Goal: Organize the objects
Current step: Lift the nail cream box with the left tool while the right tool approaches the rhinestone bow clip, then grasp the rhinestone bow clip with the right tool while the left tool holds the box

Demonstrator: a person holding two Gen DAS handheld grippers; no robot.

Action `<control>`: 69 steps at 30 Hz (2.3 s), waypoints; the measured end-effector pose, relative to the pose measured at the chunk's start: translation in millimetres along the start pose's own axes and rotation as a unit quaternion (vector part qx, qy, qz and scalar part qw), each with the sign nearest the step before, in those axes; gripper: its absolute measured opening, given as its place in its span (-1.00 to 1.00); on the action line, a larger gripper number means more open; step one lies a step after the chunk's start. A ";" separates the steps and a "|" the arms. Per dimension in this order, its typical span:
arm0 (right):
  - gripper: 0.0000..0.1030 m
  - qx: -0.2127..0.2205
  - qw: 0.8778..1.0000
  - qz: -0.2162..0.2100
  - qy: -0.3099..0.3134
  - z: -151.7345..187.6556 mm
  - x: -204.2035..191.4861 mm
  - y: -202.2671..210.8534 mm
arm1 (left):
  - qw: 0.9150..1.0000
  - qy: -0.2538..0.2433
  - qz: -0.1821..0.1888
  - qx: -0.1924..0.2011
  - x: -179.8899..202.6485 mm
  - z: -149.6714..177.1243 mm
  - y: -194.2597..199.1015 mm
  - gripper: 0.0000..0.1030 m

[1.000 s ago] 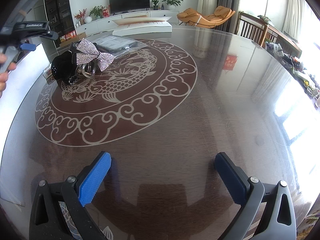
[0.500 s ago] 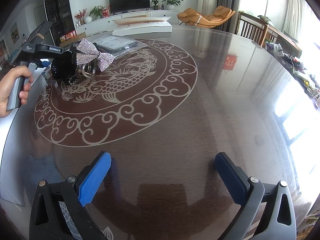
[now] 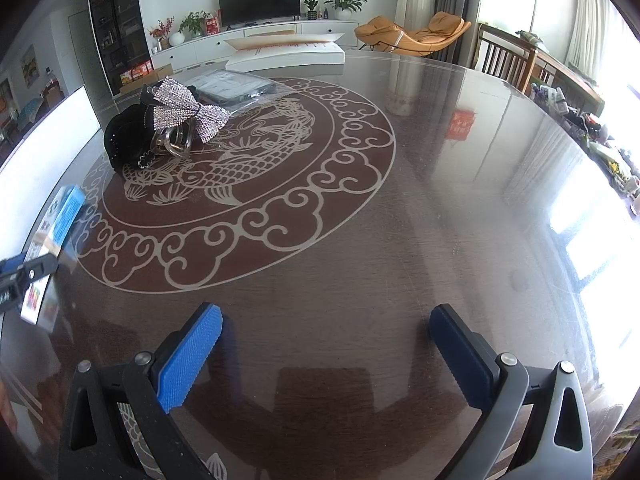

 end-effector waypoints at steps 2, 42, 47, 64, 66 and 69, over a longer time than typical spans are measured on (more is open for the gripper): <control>1.00 0.000 1.000 0.000 0.000 0.0 -0.1 0.0 | 1.000 -0.018 -0.014 0.002 1.4 5.8 -0.1 1.00; -0.07 0.034 0.989 -0.141 -0.021 -131.9 -98.1 -22.0 | 0.999 -0.026 0.000 0.043 -2.4 -22.9 -14.1 1.00; -0.13 0.062 0.987 -0.147 -0.013 -75.8 -57.3 15.0 | 0.999 -0.026 0.000 0.043 -2.4 -22.9 -14.2 1.00; 0.78 0.049 0.996 -0.069 -0.006 17.3 -27.3 31.9 | 0.999 -0.026 0.000 0.043 -2.4 -23.3 -14.9 1.00; 0.78 0.040 0.997 -0.067 -0.009 20.0 -24.3 28.9 | 0.999 -0.026 0.000 0.043 -2.4 -23.3 -15.0 1.00; 0.78 0.028 0.997 -0.065 -0.015 22.1 -20.8 23.7 | 0.999 -0.026 0.000 0.043 -2.4 -23.3 -15.1 1.00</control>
Point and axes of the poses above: each gripper's, at about its wrist camera, not at the fingertips, and y roughly against the way its jaws point, x to its right, z to its underside, the point moved 8 cm from there along -y, roughly the way its jaws point, and after that the axes turned 4 degrees about -x, right-handed, at the moved point
